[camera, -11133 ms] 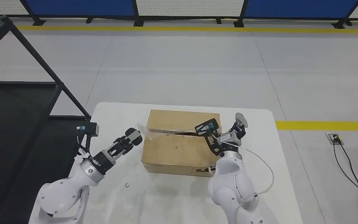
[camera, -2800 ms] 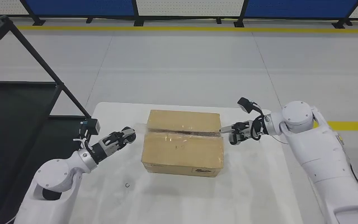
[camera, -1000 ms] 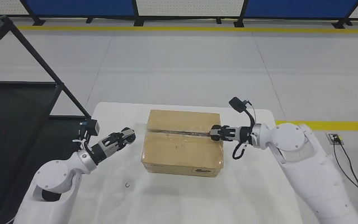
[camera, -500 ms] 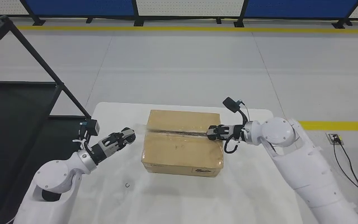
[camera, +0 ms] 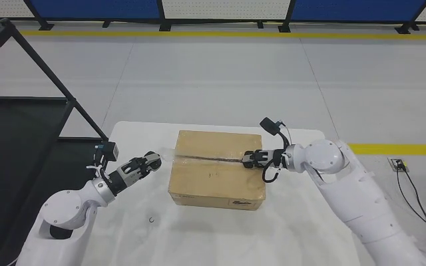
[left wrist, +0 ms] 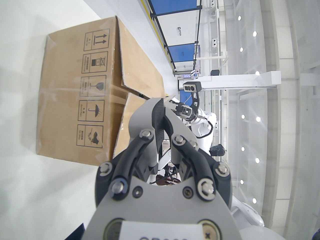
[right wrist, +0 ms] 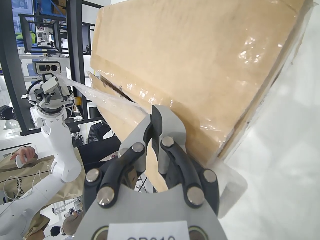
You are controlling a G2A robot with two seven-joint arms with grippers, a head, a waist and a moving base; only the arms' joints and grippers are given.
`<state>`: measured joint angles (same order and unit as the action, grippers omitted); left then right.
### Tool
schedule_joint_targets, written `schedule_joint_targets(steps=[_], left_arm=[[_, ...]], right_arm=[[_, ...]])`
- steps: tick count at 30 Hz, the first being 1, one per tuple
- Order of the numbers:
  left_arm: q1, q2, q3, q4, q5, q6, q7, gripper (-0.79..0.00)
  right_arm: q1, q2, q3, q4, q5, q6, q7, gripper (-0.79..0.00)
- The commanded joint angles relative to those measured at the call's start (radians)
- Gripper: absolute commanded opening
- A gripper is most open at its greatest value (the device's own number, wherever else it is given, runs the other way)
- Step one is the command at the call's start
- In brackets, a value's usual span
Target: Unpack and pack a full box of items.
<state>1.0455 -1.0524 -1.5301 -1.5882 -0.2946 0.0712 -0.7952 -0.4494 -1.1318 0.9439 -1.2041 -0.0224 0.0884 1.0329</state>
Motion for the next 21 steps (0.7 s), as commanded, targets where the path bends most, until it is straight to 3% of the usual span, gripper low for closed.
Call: schedule_joint_targets(steps=[1, 21], left_arm=[[0.0, 0.0, 0.0, 0.0, 0.0, 0.0, 0.0, -0.785], [0.0, 0.0, 0.0, 0.0, 0.0, 0.0, 0.0, -0.785]], right_arm=[[0.003, -0.003, -0.006, 0.004, 0.004, -0.003, -0.006, -0.785], [0.08, -0.076, -0.133, 0.102, 0.049, -0.032, -0.061, -0.785]])
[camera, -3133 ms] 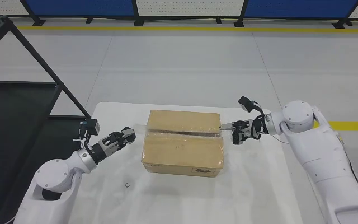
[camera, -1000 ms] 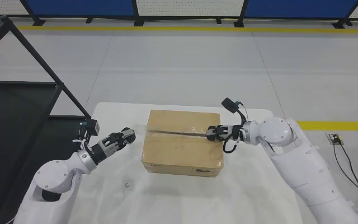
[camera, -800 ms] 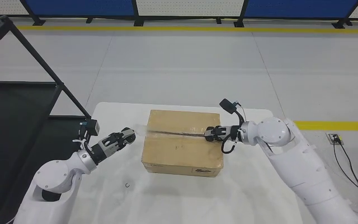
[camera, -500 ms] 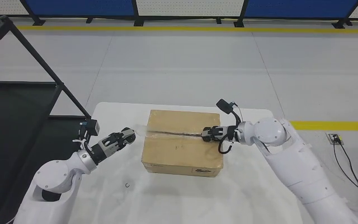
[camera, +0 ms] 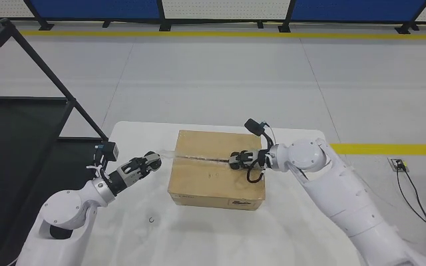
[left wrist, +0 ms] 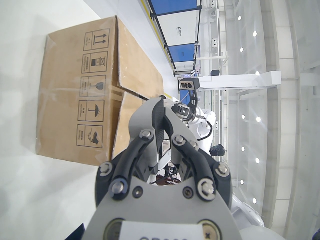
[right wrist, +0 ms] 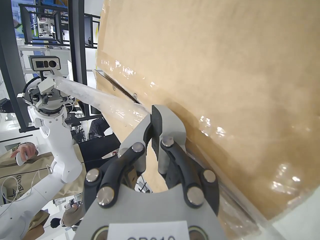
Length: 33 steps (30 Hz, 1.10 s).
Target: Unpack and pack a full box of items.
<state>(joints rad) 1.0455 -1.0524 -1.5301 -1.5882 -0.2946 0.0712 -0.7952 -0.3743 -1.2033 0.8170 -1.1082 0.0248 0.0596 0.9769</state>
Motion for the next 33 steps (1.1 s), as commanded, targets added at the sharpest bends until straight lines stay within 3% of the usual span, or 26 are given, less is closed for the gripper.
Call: schedule_joint_targets(steps=[1, 14, 15, 17, 18, 21, 33], left_arm=[[0.0, 0.0, 0.0, 0.0, 0.0, 0.0, 0.0, -0.785], [0.0, 0.0, 0.0, 0.0, 0.0, 0.0, 0.0, -0.785], [0.0, 0.0, 0.0, 0.0, 0.0, 0.0, 0.0, -0.625], [0.002, 0.0, 0.0, -0.001, 0.0, -0.001, 0.004, -0.172], [0.009, -0.001, 0.002, -0.007, -0.001, -0.002, 0.015, -0.083], [0.02, 0.0, 0.0, -0.019, -0.003, -0.002, 0.027, 0.0], [0.044, 0.008, -0.035, -0.041, -0.012, -0.004, 0.042, -0.012]], right_arm=[[0.008, -0.009, -0.013, 0.012, 0.004, -0.008, -0.009, -0.785], [0.043, -0.048, -0.052, 0.087, 0.017, -0.035, -0.025, -0.785], [0.044, -0.049, -0.051, 0.092, 0.017, -0.035, -0.022, -0.785], [0.045, -0.051, -0.05, 0.096, 0.018, -0.037, -0.022, -0.785], [0.045, -0.052, -0.049, 0.098, 0.017, -0.038, -0.021, -0.785], [0.044, -0.054, -0.046, 0.101, 0.016, -0.04, -0.018, -0.785], [0.036, -0.057, -0.03, 0.097, 0.002, -0.038, -0.007, -0.785]])
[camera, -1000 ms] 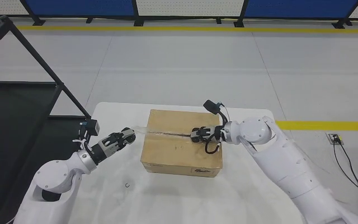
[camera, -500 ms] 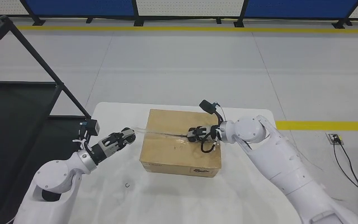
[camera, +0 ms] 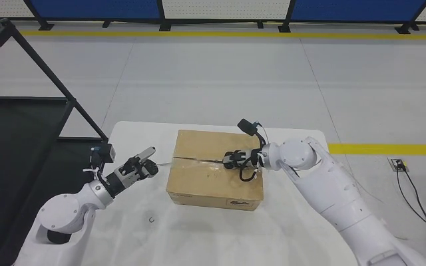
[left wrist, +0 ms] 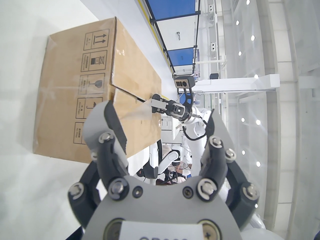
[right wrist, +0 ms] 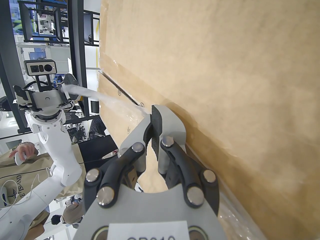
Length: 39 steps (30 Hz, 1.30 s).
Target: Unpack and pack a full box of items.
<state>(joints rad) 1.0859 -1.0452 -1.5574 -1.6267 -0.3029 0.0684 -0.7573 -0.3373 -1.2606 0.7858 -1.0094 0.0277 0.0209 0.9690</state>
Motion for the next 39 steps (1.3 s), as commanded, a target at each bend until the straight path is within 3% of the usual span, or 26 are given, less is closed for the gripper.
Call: schedule_joint_targets(steps=[1, 17, 26, 39], left_arm=[[0.008, 0.002, -0.016, -0.004, -0.008, -0.004, 0.007, -0.006], [0.121, 0.011, -0.155, -0.063, -0.091, -0.065, 0.088, 0.0], [0.214, 0.004, -0.17, -0.148, -0.099, -0.158, 0.192, 0.0], [0.221, 0.003, -0.164, -0.158, -0.092, -0.157, 0.205, 0.0]], right_arm=[[-0.002, 0.0, 0.003, -0.004, -0.002, 0.0, 0.0, -0.785], [-0.002, -0.021, -0.004, -0.039, -0.011, 0.002, -0.029, -0.785], [0.041, -0.058, -0.042, 0.008, 0.012, -0.009, -0.027, -0.785], [0.017, -0.059, -0.031, 0.003, 0.029, 0.006, -0.069, -0.785]])
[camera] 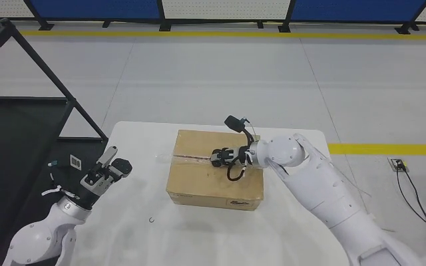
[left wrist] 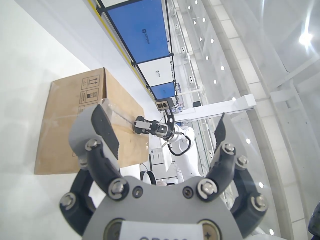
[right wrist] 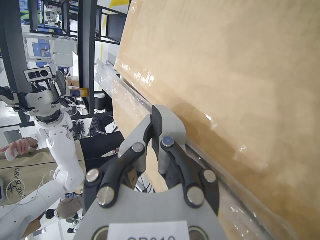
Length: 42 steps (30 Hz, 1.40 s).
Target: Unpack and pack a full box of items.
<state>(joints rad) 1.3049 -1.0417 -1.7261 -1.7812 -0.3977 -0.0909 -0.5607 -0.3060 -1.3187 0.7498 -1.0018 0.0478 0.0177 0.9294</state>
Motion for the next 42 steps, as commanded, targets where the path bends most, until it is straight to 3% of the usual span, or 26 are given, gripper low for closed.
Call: schedule_joint_targets(steps=[1, 8, 18, 42], left_arm=[[0.001, -0.002, 0.009, -0.006, 0.004, 0.004, 0.016, 0.0], [-0.005, -0.004, 0.007, -0.005, -0.005, 0.003, 0.055, 0.0], [0.045, -0.006, -0.044, -0.001, -0.052, -0.022, 0.074, 0.0], [0.115, -0.014, -0.088, 0.001, -0.103, -0.07, 0.071, 0.0]], right_arm=[[-0.019, -0.002, 0.008, -0.005, 0.013, 0.018, -0.043, -0.785], [0.004, -0.038, -0.031, 0.034, 0.018, 0.091, -0.098, -0.785], [0.085, -0.114, -0.115, 0.114, 0.022, 0.09, -0.101, -0.785], [0.206, -0.341, -0.254, 0.387, 0.065, 0.067, -0.179, -0.785]])
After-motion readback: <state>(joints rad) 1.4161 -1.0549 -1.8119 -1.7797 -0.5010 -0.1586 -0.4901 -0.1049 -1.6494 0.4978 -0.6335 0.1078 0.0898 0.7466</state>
